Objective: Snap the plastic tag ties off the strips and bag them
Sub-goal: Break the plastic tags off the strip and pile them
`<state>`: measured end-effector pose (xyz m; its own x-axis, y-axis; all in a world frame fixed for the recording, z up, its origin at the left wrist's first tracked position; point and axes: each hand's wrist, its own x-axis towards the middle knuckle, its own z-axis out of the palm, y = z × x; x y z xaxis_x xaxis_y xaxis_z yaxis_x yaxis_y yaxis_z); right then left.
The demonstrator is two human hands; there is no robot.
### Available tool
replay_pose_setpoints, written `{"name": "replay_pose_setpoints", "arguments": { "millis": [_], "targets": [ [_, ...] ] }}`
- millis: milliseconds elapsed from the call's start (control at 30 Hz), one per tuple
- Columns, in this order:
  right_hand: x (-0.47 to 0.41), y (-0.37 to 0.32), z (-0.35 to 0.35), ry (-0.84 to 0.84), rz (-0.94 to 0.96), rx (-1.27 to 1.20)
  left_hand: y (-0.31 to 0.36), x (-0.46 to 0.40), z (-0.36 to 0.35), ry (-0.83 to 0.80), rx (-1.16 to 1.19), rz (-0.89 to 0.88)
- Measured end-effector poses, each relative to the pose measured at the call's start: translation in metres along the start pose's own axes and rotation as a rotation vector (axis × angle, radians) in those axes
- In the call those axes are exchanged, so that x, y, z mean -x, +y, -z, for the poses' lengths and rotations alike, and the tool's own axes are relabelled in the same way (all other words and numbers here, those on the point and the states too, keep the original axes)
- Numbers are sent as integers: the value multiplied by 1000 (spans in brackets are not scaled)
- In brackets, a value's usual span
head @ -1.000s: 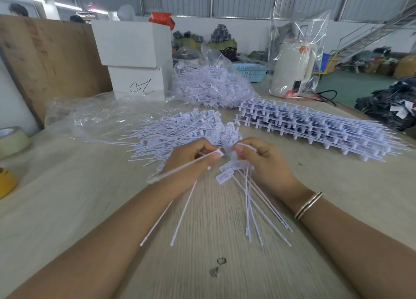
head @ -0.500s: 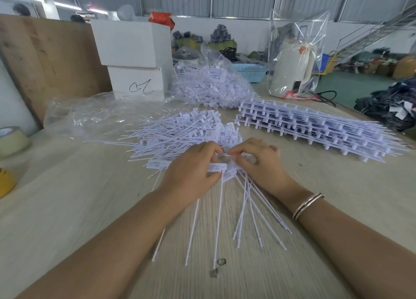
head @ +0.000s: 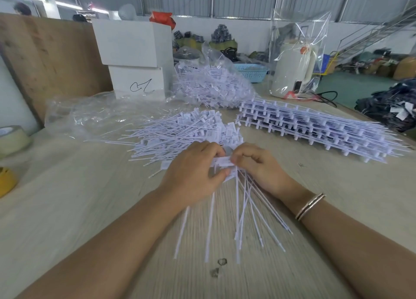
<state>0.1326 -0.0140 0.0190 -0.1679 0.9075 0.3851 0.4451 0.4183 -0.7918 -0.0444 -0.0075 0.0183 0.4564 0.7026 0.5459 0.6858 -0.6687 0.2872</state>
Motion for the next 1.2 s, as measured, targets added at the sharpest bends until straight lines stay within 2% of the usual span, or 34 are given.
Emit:
{"name": "replay_pose_setpoints", "arguments": {
  "millis": [233, 433, 600, 700, 833, 1200],
  "targets": [
    [-3, 9, 0, 85, -70, -57, -2, 1, 1, -70, 24, 3],
    [-3, 9, 1, 32, -86, -60, -6, 0, -7, -66, -88, -39],
    [1, -1, -3, -105, 3, 51, -5, -1, -5, 9, -52, -61],
    [1, -2, -4, -107, 70, 31, -4, -1, -3, 27, -30, 6],
    [0, 2, -3, -107, 87, 78, -7, -2, -3, -42, -21, 73],
    [1, 4, -4, -115, 165, 218, -17, -3, -2, -82, 136, 105]
  ]
}}
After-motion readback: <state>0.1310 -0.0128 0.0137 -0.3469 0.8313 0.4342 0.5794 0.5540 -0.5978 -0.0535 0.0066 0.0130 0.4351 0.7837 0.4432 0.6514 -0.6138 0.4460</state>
